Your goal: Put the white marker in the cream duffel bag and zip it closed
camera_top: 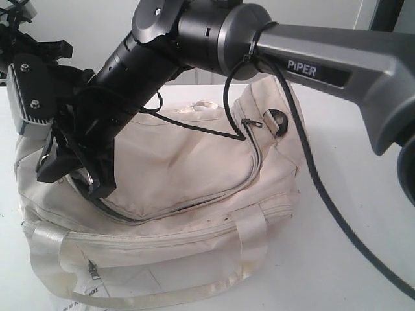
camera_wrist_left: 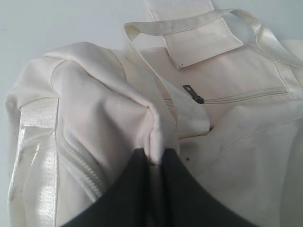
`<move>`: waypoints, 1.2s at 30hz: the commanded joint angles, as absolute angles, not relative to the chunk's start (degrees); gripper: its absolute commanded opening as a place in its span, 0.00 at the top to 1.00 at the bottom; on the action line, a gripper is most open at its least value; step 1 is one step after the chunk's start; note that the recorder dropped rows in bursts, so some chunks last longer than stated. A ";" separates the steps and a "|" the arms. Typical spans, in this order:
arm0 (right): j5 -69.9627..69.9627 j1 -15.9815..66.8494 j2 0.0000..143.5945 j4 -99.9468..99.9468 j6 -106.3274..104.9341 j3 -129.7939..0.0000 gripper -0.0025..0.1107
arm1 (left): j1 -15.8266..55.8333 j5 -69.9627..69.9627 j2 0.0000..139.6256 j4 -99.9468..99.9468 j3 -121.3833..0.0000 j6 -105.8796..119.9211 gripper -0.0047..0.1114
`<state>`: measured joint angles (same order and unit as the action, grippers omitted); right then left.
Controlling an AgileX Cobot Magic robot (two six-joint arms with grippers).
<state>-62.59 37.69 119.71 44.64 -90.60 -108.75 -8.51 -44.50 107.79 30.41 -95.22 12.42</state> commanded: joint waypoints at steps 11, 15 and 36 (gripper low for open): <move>-69.96 38.25 118.88 44.92 -89.53 -107.92 0.98 | -9.55 -39.74 105.01 29.96 -95.43 12.21 0.47; -69.96 38.25 118.88 44.92 -89.53 -107.92 0.98 | -10.66 -39.64 101.75 29.63 -95.43 12.21 0.42; -68.97 38.25 118.88 45.11 -89.53 -107.92 0.98 | -15.17 -48.74 86.37 27.33 -79.95 11.58 0.41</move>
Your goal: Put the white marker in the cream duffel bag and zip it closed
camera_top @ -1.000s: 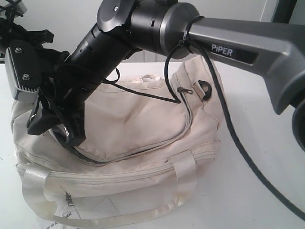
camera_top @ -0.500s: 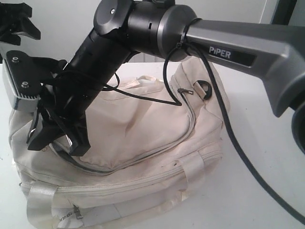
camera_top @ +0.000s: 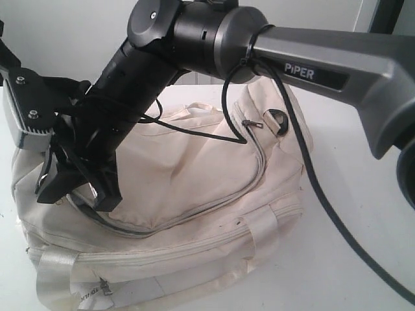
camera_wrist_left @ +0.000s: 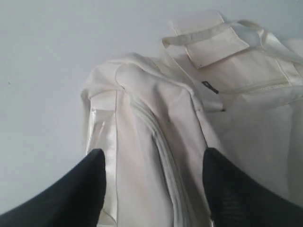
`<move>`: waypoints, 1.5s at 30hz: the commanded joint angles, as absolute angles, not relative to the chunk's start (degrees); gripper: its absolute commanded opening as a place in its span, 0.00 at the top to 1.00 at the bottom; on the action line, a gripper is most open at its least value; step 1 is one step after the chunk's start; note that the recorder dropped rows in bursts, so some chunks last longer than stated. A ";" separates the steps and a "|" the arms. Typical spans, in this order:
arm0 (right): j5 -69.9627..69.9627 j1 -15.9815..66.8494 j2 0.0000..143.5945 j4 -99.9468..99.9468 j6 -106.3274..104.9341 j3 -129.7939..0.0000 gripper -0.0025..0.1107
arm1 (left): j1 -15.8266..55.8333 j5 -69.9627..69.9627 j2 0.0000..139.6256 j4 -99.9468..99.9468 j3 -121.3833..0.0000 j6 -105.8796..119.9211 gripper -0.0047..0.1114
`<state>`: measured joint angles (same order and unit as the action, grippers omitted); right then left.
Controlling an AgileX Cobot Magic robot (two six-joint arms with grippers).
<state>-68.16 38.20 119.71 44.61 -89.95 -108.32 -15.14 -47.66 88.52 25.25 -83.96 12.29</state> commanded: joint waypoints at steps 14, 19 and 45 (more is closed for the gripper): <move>-66.80 38.25 118.88 45.11 -89.64 -107.92 0.98 | -15.17 -48.08 77.90 32.21 -63.33 12.37 0.41; -65.49 38.25 119.25 44.99 -89.74 -107.92 0.98 | -15.17 -44.24 77.33 35.76 -56.85 13.99 0.41; -64.91 38.25 120.03 45.17 -89.76 -107.92 0.98 | -15.17 -35.19 79.40 50.12 -52.71 27.45 0.96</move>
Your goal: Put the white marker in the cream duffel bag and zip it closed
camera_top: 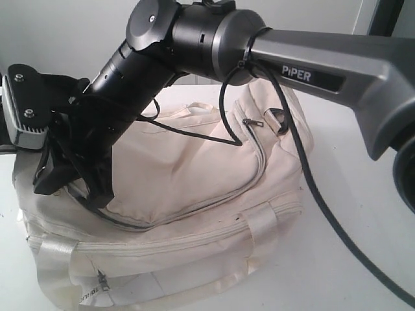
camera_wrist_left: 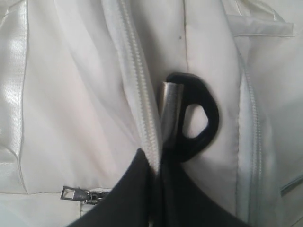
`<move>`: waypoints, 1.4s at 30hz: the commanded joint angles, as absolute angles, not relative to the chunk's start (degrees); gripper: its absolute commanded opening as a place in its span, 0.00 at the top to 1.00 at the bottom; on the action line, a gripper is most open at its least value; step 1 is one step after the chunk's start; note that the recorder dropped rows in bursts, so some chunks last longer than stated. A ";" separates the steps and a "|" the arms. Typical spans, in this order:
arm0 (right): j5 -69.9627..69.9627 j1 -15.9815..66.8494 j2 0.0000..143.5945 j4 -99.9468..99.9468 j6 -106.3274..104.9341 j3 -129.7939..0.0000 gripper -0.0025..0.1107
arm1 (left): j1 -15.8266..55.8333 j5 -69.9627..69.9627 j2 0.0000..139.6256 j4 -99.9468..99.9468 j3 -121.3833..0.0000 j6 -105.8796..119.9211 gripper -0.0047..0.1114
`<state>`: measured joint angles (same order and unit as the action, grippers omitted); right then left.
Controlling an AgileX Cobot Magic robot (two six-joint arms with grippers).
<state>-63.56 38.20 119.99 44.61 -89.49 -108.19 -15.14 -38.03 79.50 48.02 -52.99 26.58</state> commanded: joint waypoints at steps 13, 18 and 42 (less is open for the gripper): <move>-69.96 38.25 120.03 45.17 -89.76 -107.92 0.98 | -15.17 -30.87 79.40 50.12 -52.71 27.45 0.96; -69.96 38.25 120.03 45.17 -89.76 -107.92 0.98 | -15.17 -29.36 79.40 50.12 -52.71 27.02 0.96; -69.96 38.25 117.57 42.18 -81.45 -105.97 0.98 | -15.26 -25.95 79.40 50.62 -52.71 24.11 0.96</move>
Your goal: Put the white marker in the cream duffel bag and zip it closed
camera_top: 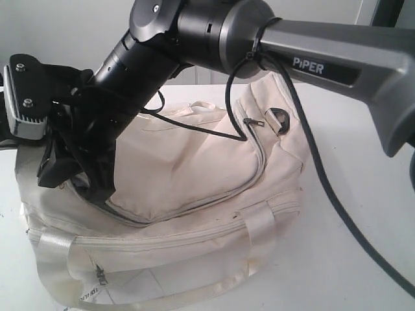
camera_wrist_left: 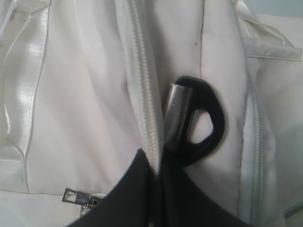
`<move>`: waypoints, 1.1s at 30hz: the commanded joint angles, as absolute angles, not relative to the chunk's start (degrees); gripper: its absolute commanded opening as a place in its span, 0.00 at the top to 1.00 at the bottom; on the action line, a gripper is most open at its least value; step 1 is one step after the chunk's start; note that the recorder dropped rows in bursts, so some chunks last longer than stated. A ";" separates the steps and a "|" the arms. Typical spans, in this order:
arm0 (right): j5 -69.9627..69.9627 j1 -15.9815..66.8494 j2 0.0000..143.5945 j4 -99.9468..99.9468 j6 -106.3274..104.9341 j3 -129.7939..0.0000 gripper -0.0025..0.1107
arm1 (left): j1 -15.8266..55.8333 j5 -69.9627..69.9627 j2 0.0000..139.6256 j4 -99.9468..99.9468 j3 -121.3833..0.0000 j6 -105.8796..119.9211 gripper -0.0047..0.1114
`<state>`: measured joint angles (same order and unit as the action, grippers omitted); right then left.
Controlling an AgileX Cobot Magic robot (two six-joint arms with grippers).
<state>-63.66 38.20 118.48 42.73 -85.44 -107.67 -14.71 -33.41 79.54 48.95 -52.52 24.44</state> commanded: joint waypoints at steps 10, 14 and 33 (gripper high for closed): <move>-69.96 38.25 115.58 43.48 -79.20 -105.51 0.98 | -15.26 -25.03 79.40 50.62 -52.71 24.11 0.96; -69.96 38.25 114.24 45.43 -79.69 -105.51 0.98 | -15.26 -25.03 79.40 50.62 -52.71 24.11 0.96; -69.96 38.36 112.37 43.30 -77.63 -100.13 0.98 | -15.26 -23.25 79.40 50.62 -52.82 23.99 0.96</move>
<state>-60.33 38.20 114.34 43.26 -79.25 -101.59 -14.59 -33.23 79.54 49.66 -52.52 24.09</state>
